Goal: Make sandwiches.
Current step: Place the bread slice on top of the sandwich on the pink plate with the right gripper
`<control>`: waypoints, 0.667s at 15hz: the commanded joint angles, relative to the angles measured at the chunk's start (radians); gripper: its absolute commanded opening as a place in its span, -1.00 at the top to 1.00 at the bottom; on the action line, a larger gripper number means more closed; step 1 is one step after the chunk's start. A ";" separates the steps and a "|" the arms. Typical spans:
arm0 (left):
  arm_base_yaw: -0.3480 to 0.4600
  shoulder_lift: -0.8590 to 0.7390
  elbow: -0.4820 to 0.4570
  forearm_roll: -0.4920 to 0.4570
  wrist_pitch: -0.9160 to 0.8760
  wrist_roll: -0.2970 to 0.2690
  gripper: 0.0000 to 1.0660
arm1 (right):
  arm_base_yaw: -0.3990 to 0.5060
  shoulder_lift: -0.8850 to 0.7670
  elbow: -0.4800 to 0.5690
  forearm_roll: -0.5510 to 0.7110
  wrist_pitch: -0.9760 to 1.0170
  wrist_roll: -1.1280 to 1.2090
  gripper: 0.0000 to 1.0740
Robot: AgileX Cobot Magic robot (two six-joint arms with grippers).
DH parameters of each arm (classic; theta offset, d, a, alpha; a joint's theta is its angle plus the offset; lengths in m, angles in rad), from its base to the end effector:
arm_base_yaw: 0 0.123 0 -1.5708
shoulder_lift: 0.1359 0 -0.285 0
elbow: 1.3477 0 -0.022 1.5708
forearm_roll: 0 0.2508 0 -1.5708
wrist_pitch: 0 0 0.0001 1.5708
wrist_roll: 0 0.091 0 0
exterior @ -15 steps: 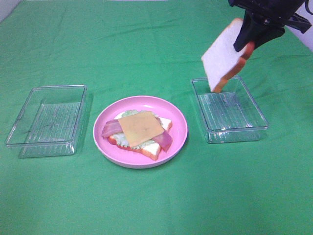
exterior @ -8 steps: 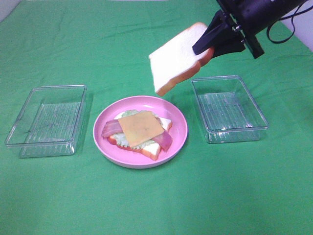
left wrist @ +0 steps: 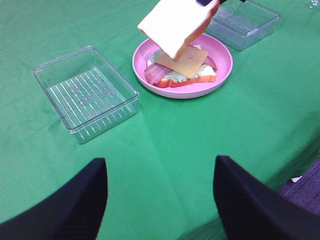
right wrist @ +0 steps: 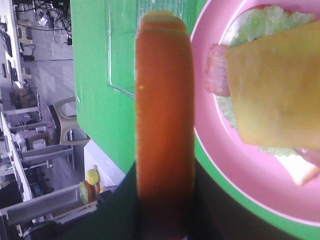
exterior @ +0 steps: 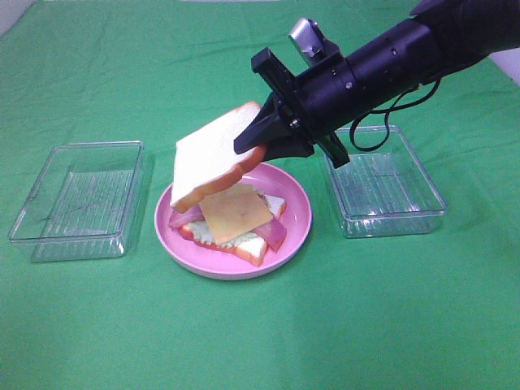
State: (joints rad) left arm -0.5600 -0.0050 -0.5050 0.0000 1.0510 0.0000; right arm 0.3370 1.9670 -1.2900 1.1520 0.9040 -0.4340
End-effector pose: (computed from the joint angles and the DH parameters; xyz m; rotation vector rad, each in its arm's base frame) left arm -0.0049 0.0031 0.2794 0.5645 1.9631 -0.3527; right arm 0.3519 0.1926 0.1919 -0.0561 2.7254 1.3327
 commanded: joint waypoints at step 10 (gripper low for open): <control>-0.001 -0.021 0.006 -0.011 -0.007 0.000 -0.13 | 0.009 0.139 0.004 0.092 -0.021 -0.024 1.00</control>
State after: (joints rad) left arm -0.5600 -0.0050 -0.5050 0.0000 1.0510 0.0000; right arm 0.3450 2.1060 -1.2900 1.2380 0.8780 -0.4400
